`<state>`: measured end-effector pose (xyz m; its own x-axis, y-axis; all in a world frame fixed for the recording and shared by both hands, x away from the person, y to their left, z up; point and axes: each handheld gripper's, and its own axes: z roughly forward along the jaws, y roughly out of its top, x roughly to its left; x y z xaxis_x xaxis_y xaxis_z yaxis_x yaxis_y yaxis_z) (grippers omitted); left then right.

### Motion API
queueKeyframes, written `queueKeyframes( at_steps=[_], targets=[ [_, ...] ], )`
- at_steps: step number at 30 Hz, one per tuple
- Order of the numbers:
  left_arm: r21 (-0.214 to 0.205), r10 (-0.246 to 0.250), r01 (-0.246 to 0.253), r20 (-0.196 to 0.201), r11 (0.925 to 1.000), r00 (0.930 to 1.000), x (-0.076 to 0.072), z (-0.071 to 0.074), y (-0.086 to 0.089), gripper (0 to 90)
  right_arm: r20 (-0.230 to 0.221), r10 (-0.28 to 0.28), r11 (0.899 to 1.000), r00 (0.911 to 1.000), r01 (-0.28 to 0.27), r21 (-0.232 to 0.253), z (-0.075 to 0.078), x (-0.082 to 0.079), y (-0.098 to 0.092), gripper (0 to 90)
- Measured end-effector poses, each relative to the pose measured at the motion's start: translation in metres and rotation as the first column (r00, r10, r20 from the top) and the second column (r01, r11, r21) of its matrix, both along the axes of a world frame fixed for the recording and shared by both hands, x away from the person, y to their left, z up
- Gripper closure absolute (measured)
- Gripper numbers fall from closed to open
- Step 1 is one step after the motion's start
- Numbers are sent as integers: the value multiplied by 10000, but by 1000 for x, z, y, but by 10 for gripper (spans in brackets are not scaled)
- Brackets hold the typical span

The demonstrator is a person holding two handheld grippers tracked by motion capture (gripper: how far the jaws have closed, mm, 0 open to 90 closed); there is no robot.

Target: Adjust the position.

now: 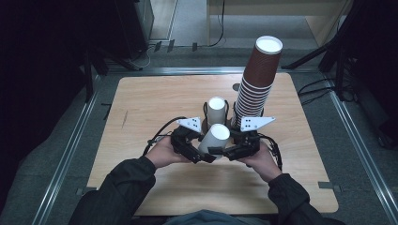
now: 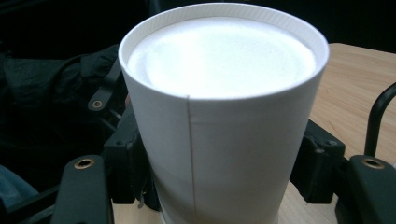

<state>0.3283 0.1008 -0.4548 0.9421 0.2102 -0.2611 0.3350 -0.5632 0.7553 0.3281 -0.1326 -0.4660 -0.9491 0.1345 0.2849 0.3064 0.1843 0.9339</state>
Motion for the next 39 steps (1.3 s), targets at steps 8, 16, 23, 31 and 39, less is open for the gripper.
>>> queueKeyframes(
  at_steps=[8,16,23,31,39],
  targets=[
    [51,-7,7,-21,10000,10000,1,0,0,240,-37,-18,10000,10000,18,-32,0,0,0,317],
    [82,-3,3,23,10000,10000,1,0,0,251,-76,-90,9999,9999,89,-80,0,0,1,310],
    [185,-7,6,47,9998,10000,1,-1,0,256,-267,-85,9997,9996,79,-219,0,0,1,285],
    [178,6,-6,-16,9998,10000,1,-1,0,257,-210,-226,9996,9995,222,-191,1,1,1,257],
    [145,29,-28,-10,9999,10000,3,-2,2,266,-52,-270,9995,9996,269,-192,3,0,-1,234]
  ],
)
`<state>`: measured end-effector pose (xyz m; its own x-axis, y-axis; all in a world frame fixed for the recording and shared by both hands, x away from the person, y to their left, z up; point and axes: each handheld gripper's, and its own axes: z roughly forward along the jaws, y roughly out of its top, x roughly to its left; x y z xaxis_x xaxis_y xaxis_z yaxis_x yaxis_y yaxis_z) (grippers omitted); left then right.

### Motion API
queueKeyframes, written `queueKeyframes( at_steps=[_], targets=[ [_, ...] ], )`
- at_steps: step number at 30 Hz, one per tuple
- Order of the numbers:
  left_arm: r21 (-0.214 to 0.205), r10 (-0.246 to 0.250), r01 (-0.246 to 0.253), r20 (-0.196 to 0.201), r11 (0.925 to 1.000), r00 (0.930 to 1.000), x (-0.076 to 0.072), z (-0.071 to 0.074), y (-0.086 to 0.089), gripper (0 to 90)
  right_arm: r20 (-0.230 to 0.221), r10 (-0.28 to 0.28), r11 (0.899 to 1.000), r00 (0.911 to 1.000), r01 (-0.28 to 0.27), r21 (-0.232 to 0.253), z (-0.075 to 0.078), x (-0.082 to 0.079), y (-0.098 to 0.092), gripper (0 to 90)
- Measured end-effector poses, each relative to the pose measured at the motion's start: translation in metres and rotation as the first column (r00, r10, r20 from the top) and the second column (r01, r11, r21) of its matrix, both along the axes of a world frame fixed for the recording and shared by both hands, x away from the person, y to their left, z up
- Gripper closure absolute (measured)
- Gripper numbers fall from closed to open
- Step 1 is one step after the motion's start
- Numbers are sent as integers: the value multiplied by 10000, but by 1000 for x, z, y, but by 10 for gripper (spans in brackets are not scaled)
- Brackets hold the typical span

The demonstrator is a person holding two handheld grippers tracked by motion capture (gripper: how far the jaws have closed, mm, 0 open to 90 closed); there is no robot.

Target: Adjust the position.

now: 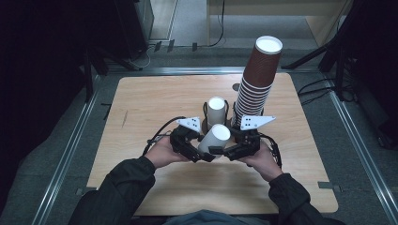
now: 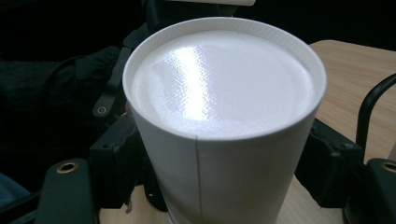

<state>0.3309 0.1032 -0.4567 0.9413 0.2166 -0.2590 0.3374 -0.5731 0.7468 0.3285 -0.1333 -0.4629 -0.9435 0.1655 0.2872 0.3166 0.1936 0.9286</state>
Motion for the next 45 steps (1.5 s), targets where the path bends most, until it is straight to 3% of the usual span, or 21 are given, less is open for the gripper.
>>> queueKeyframes(
  at_steps=[12,17,25,32,36,37,45],
  targets=[
    [26,113,-114,82,9999,9999,2,4,10,271,56,-235,9997,9997,236,-117,4,2,-9,221],
    [206,205,-204,-12,9996,9998,5,8,19,275,175,-274,9957,9995,288,-879,2,0,-15,217],
    [1247,303,-314,105,9917,9995,8,15,28,281,357,-130,9742,9993,207,-2247,-7,-7,-14,221],
    [2464,218,-258,193,9688,9996,8,15,30,281,441,-167,9537,9989,291,-2994,-12,-6,-10,227],
    [3073,-14,-37,166,9516,9999,7,12,25,281,508,-164,9410,9986,326,-3368,-15,-5,-7,227],
    [3337,-74,11,175,9427,9998,7,12,23,281,518,-139,9402,9986,307,-3392,-15,-5,-6,227],
    [4216,-184,13,365,9068,9992,8,10,19,281,593,-128,9293,9982,338,-3677,-18,-4,-1,227]
  ],
)
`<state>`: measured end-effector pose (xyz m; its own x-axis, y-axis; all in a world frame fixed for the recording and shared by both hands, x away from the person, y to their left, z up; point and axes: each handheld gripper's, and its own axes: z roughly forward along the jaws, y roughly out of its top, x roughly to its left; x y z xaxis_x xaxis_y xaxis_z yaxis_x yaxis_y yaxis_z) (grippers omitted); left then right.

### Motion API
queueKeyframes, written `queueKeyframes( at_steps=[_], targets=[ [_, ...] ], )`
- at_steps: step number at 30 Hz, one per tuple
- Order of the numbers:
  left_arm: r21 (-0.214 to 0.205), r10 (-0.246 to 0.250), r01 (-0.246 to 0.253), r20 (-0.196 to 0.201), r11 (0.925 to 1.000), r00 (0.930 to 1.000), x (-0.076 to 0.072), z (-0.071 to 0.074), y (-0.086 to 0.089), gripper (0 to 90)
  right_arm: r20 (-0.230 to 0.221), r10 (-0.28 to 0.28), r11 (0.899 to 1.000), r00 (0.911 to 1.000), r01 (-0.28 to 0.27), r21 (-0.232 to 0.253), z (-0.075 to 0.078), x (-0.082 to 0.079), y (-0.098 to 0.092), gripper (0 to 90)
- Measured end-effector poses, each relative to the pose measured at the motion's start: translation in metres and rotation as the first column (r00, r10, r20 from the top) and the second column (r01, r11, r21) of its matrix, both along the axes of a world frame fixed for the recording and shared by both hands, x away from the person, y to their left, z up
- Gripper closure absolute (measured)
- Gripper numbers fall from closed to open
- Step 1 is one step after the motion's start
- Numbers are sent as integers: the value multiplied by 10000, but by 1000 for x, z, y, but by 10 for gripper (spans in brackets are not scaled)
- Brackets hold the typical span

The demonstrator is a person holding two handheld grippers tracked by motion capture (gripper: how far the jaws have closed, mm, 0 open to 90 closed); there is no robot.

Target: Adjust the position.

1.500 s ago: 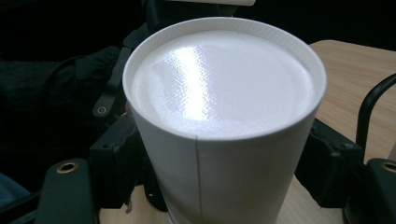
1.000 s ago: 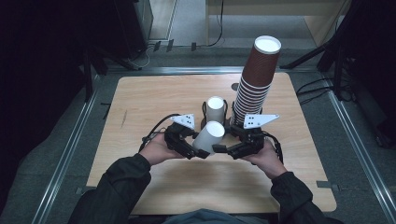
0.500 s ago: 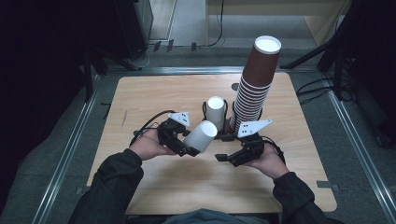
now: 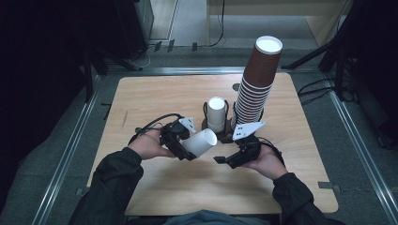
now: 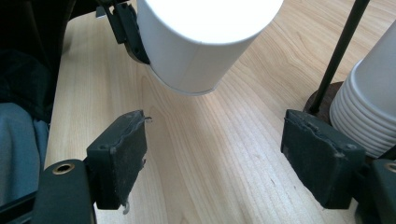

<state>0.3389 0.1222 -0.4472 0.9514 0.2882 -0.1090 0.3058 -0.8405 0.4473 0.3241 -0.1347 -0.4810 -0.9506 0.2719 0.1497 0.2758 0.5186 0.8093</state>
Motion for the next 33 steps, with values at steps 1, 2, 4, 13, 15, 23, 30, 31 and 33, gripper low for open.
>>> queueKeyframes(
  at_steps=[1,2,4,13,15,23,30,31,33],
  targets=[
    [103,-29,29,7,9999,10000,0,-1,0,281,35,-8,10000,10000,8,1,0,0,0,227],
    [173,-25,25,-6,9998,10000,0,-2,-1,281,48,-22,10000,10000,22,24,0,0,0,227],
    [277,-54,56,-54,9996,10000,0,-3,-3,281,105,-33,10000,9999,32,62,1,1,0,227],
    [733,-398,420,-303,9964,9987,0,-14,-17,281,243,125,9998,9996,-129,154,3,1,4,227],
    [742,-488,513,-361,9959,9982,-2,-17,-21,281,194,152,9997,9997,-156,167,4,0,5,227],
    [878,-780,830,-595,9927,9952,-5,-23,-29,280,155,474,9988,9988,-476,124,3,0,13,228],
    [891,-889,948,-677,9915,9937,-8,-26,-33,277,64,736,9973,9973,-736,-52,1,-2,21,245],
    [902,-907,967,-683,9912,9935,-8,-26,-33,277,76,768,9970,9970,-768,-76,1,-2,21,250],
    [933,-923,985,-678,9908,9934,-8,-26,-33,277,64,863,9962,9962,-863,-75,1,-3,22,276]
  ],
)
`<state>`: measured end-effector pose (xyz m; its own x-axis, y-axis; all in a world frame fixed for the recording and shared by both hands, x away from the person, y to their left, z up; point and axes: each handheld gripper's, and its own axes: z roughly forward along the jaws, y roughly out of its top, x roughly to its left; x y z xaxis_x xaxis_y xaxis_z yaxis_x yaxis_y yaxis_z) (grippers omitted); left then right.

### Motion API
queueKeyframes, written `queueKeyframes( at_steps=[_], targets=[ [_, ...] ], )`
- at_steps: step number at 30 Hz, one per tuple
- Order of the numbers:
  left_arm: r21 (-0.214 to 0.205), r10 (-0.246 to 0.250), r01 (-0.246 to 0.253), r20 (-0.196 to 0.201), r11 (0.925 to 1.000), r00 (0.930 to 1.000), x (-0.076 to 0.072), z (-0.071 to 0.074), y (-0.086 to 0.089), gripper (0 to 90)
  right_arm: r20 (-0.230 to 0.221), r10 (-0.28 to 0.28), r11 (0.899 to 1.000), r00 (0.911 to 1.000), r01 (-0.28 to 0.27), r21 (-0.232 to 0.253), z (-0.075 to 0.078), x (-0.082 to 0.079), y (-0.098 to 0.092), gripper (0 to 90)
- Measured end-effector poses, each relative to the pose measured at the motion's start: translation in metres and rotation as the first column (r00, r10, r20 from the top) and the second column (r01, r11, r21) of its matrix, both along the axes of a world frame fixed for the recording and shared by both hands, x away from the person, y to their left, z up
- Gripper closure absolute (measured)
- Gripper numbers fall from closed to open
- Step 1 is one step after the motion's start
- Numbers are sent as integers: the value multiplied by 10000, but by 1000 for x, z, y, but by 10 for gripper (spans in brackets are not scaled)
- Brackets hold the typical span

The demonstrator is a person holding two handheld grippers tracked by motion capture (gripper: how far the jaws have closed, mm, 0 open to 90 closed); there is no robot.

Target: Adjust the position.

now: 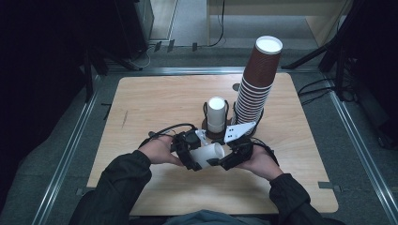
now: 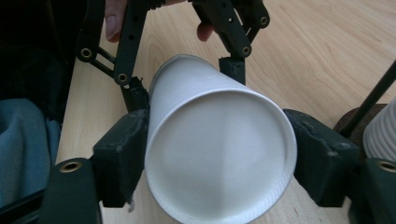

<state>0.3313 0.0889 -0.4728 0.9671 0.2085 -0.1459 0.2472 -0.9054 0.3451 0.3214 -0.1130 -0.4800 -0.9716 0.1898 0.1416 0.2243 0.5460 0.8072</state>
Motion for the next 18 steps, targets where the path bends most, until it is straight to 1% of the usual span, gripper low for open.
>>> queueKeyframes(
  at_steps=[2,5,6,7,8,10,11,13,16,18],
  targets=[
    [-3,-7,7,19,10000,10000,0,0,0,276,11,61,10000,10000,-61,-9,0,-1,0,308],
    [-25,-58,58,35,10000,10000,-1,0,0,271,-7,136,9999,9999,-137,-27,1,-1,0,318],
    [18,-102,102,51,9999,9999,-1,0,0,261,36,215,9998,9998,-215,-8,2,-1,0,320],
    [37,-98,98,66,9999,9999,-1,0,0,253,-19,223,9997,9997,-223,-19,2,-2,0,322],
    [64,-84,83,165,9999,9998,-2,0,0,248,-20,256,9997,9997,-256,10,2,-2,0,326],
    [43,-47,46,239,10000,9997,-3,0,0,240,-53,313,9995,9995,-313,1,2,-2,0,335],
    [17,-47,47,215,10000,9998,-2,1,1,222,-58,351,9994,9994,-351,35,2,-2,0,340],
    [-271,80,-77,90,9996,9999,-2,1,2,185,3,362,9993,9993,-362,39,2,-3,0,341],
    [-497,102,-91,211,9987,9997,-3,2,3,124,93,284,9995,9996,-285,94,3,-2,-1,345],
    [-642,173,-152,334,9978,9993,-3,4,4,89,56,230,9997,9997,-230,71,3,-1,-3,345]
  ],
)
